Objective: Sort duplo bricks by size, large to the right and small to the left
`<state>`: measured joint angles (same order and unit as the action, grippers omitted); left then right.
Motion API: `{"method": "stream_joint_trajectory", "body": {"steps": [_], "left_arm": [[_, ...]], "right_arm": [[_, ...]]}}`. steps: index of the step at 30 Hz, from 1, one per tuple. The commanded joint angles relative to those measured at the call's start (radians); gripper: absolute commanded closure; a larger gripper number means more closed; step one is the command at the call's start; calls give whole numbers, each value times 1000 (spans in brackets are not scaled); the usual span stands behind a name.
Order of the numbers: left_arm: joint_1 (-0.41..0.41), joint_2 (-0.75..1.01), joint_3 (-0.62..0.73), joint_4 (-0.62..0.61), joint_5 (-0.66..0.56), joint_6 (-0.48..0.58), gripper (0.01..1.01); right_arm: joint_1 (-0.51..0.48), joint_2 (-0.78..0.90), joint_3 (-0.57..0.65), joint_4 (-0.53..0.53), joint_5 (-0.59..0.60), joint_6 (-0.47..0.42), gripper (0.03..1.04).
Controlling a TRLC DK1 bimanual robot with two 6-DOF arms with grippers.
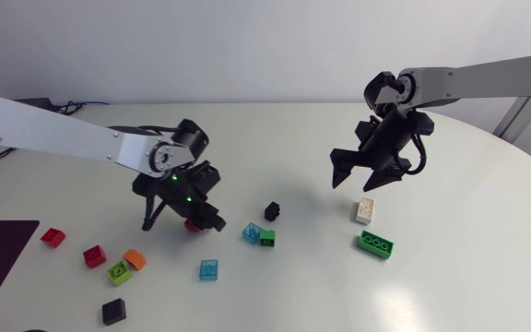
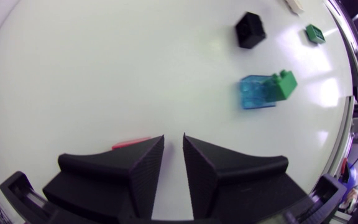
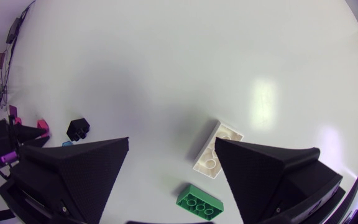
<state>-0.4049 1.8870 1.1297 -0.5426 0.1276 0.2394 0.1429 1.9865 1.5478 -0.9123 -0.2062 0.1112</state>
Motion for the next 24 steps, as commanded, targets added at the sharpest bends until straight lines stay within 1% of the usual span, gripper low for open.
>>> {"method": "stream_joint_trajectory", "body": {"steps": [1, 3, 7, 10, 13, 17, 24], "left_arm": [[41, -26, 21, 0, 6, 11, 785], [26, -45, 36, -2, 6, -6, 785], [-84, -58, 90, 4, 7, -57, 785], [-166, -8, 163, 4, 7, -74, 785], [-213, 57, 219, 0, 7, -72, 785], [-224, 116, 257, -5, 7, -65, 785], [-238, 167, 254, -36, 17, -29, 785]], "right_arm": [[-8, -17, -37, -2, -6, -11, 66], [-8, -18, -37, -2, -7, -11, 66], [-8, -25, -43, -2, -7, -13, 66], [-9, -28, -57, 0, -6, -15, 66], [-19, -31, -61, 0, -6, -18, 66], [-31, -29, -58, 0, -6, -27, 66], [-34, -26, -66, 1, -6, -28, 66]]}}
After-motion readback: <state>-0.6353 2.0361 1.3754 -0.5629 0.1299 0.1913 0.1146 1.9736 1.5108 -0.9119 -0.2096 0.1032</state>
